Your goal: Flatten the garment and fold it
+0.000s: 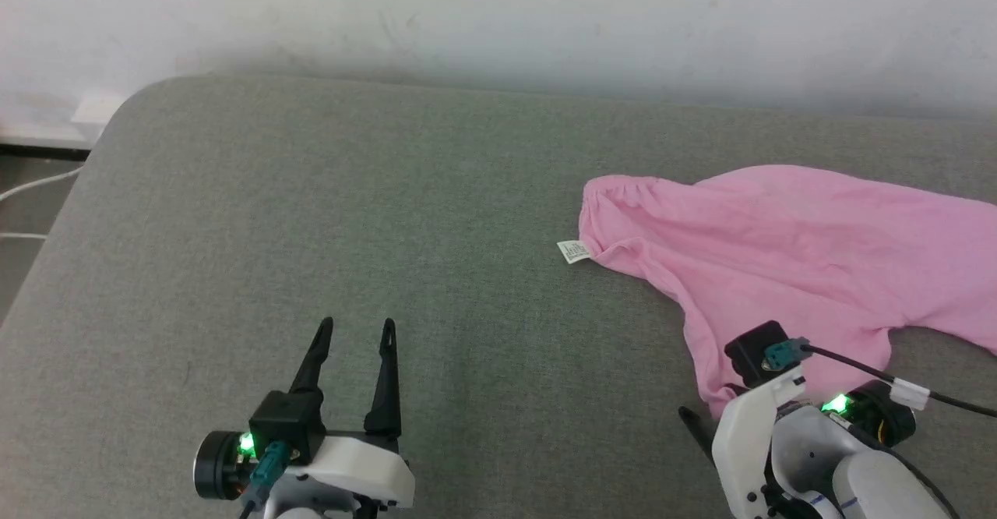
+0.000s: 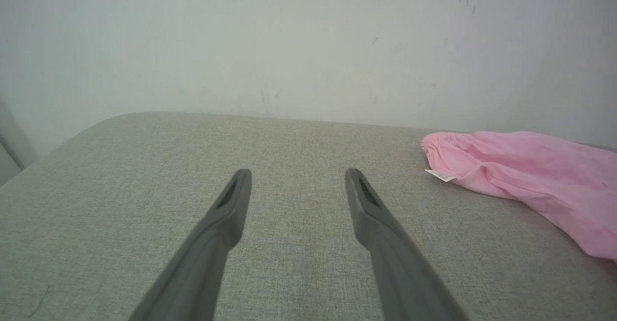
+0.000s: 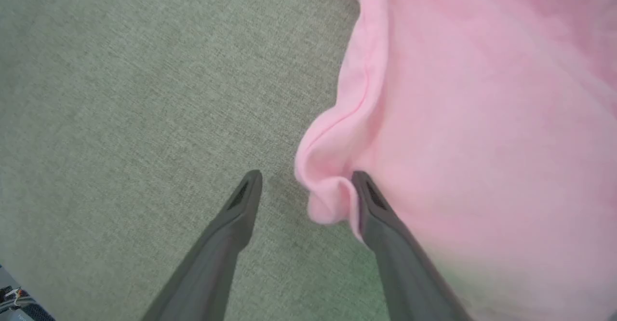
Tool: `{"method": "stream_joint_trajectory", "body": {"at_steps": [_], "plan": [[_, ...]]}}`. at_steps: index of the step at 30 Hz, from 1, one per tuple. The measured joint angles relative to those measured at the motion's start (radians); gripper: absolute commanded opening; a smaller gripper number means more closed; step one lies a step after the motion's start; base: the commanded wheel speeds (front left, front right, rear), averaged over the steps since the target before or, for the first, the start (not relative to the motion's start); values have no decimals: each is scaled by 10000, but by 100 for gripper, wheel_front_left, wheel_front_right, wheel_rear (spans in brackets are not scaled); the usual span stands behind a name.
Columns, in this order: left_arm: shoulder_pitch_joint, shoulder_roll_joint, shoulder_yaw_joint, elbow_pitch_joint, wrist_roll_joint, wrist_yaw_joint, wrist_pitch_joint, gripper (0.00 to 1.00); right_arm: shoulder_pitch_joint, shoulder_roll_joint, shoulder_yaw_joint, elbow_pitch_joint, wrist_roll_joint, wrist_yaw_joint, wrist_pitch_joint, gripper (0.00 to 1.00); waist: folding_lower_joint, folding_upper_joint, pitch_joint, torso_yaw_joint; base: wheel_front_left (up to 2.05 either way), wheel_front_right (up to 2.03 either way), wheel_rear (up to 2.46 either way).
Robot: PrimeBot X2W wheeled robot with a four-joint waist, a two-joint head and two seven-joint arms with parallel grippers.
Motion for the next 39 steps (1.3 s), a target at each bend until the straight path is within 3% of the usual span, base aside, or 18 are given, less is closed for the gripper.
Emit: {"method": "stream_joint_trajectory", "body": {"at_steps": [5, 7, 11, 14, 17, 23, 26, 28, 29, 30, 36, 39], "plan": [[-48, 0, -21, 42, 0, 0, 0, 100, -408, 115, 12, 872, -343, -2, -395, 100, 0, 0, 179, 239, 0, 0, 0], [-48, -2, -13, 65, 0, 2, 0, 100, -545, 134, 35, 1074, -443, -2, -527, 0, 0, -1, 211, 294, 0, 0, 0], [-45, -2, 38, 123, -2, 10, -2, 100, -615, 8, 470, 1089, -403, -4, -587, 0, 0, 0, 165, 209, 0, 0, 0], [-37, -4, 73, 174, -4, 10, 0, 100, -509, -433, 911, 648, -119, -4, -382, 0, 1, 0, 43, 45, 0, 0, 0], [-30, -8, 113, 184, -19, 12, 0, 100, -149, -1279, 1381, -299, 447, -2, 299, 0, 1, -1, -145, -209, 0, 0, 0], [10, -27, 98, 209, -59, 10, 0, 100, 763, -3724, 1373, -2259, 1264, 0, 2332, 0, 0, 0, -540, -841, 0, 0, 0], [6, -31, 38, 199, -102, 12, 0, 100, 1311, -4458, 1081, -2788, 1475, -2, 3010, 0, -1, 0, -675, -1148, 0, 0, 0], [-3, -31, -50, 213, -104, 12, -2, 100, 1556, -4623, 978, -2926, 1501, -2, 3131, 0, -1, 0, -719, -1327, 0, 0, 0], [-14, -31, -104, 226, -104, 12, 0, 100, 1626, -4573, 905, -2957, 1555, -2, 3026, 88, -1, 0, -728, -1407, 0, 0, 0], [-35, -33, -159, 267, -104, 12, 0, 100, 1645, -4416, 790, -2963, 1551, 0, 2750, 100, -1, 0, -729, -1474, 0, 0, 0], [-91, -40, -345, 460, -259, -88, 0, 100, 1492, -3344, 94, -2932, 1507, 0, 1051, 100, -1, 0, -645, -1734, 0, 0, 0], [-245, -38, -454, 570, -370, -261, 0, 100, 1224, -2401, -848, -2980, 1611, 0, -61, 100, 0, 0, -596, -1862, 0, 0, 0]]}}
